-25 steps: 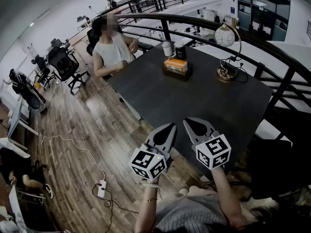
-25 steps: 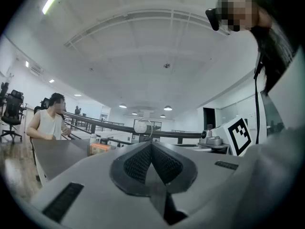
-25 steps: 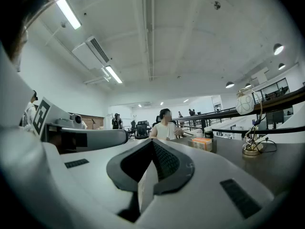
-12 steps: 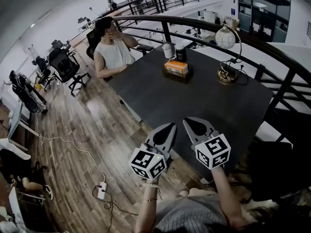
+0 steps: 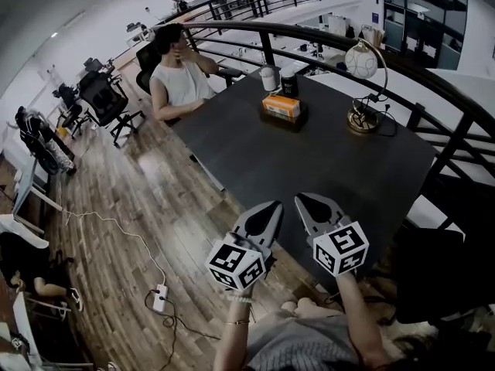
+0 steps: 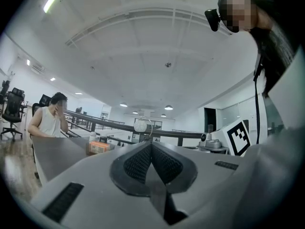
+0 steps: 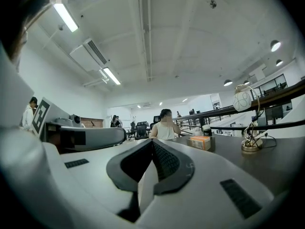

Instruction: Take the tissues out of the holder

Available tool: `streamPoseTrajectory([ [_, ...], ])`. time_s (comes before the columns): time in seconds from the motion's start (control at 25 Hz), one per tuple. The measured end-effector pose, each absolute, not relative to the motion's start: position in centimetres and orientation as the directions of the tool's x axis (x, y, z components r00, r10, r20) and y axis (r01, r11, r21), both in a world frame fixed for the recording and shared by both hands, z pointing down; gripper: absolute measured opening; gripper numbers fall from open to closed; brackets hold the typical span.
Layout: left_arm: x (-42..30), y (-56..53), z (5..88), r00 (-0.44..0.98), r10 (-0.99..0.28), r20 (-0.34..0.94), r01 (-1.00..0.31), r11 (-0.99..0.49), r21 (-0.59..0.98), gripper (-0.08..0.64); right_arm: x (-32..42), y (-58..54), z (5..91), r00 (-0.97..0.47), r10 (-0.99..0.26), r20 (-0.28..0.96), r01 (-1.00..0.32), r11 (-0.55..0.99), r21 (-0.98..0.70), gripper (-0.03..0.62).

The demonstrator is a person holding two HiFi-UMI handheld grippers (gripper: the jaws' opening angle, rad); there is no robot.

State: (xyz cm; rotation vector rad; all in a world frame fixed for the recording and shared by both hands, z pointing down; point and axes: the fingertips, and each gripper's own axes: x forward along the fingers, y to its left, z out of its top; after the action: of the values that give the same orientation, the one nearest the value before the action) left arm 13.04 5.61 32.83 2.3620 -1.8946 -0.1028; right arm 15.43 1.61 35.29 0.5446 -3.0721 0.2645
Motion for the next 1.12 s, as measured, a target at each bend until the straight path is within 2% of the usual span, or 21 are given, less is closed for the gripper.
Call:
streamPoseTrajectory([
  [0.32, 13.2, 6.0, 32.3, 0.185, -0.982, 0.043, -0.979, -0.180, 0.093, 0.008, 15.7, 2.5, 35.8, -0.946, -0.324, 0.010, -0.315, 0.910, -0.269, 0.014],
  [0.64, 10.2, 3.8, 28.5, 0.138, -0.989, -0.053, -0.986, -0.142, 0.085, 0.008, 12.3, -0.5, 31.1, -0.942, -0.334, -0.028, -0.324, 0.929, -0.179, 0.014],
  [1.12, 5.0, 1.3, 28.8, 0.273, -0.960, -0.055, -0.957, -0.277, 0.087, 0.008, 7.4, -2.7, 31.6, -0.904, -0.428, 0.001, -0.423, 0.892, -0.158, 0.014],
])
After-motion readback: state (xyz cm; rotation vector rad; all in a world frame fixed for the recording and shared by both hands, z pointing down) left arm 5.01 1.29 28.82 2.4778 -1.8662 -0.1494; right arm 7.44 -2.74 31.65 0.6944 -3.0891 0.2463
